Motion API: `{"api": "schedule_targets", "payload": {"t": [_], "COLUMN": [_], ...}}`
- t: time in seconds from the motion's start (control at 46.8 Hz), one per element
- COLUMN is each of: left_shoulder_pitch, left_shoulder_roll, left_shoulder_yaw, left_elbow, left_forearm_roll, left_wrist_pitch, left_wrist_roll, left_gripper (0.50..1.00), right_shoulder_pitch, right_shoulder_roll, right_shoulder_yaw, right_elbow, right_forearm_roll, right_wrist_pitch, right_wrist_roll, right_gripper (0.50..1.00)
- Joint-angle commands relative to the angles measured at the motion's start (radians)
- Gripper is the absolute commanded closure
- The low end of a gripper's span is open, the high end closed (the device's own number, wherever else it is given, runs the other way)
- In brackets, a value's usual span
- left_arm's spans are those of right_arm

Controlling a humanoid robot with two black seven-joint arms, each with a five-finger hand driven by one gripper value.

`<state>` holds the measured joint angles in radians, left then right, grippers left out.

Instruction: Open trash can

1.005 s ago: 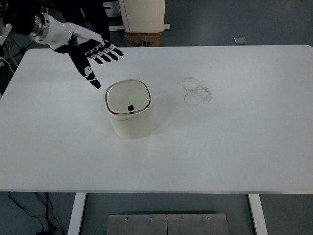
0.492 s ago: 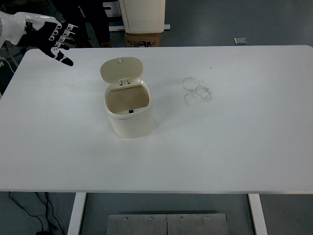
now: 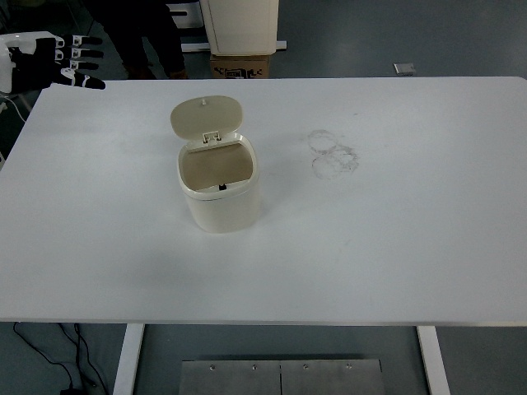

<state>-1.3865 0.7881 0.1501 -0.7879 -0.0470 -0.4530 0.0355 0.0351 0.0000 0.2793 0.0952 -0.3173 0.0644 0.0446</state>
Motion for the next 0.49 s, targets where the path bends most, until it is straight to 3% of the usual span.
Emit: {"api": "schedule_targets", "payload": {"t": [0.0, 0.256, 0.47], "left_shoulder_pitch": [0.084, 0.337, 0.449], "left_shoulder_roll": [-0.007, -0.026, -0.128], "left_shoulder_yaw": [-0.096, -0.475, -0.646], "left_elbow": [0.042, 0.13, 0.26], "left_forearm_roll": [-0.004, -0.004, -0.007], "left_wrist_pitch": [0.02, 0.051, 0.053], "left_wrist_roll": [-0.02, -0.054, -0.081], "left_gripper": [0.5, 0.5, 0.5], "right_shoulder_pitch": [0.0, 0.0, 0.0], "right_shoulder_roll": [0.0, 0.0, 0.0], "right_shoulder_yaw": [0.0, 0.0, 0.0], "right_elbow": [0.0, 0.0, 0.0], "right_forearm_roll": [0.0, 0.0, 0.0], "right_wrist_pitch": [0.0, 0.0, 0.0], "right_wrist_roll": [0.0, 0.0, 0.0], "right_gripper": [0.509, 0.509, 0.509]}}
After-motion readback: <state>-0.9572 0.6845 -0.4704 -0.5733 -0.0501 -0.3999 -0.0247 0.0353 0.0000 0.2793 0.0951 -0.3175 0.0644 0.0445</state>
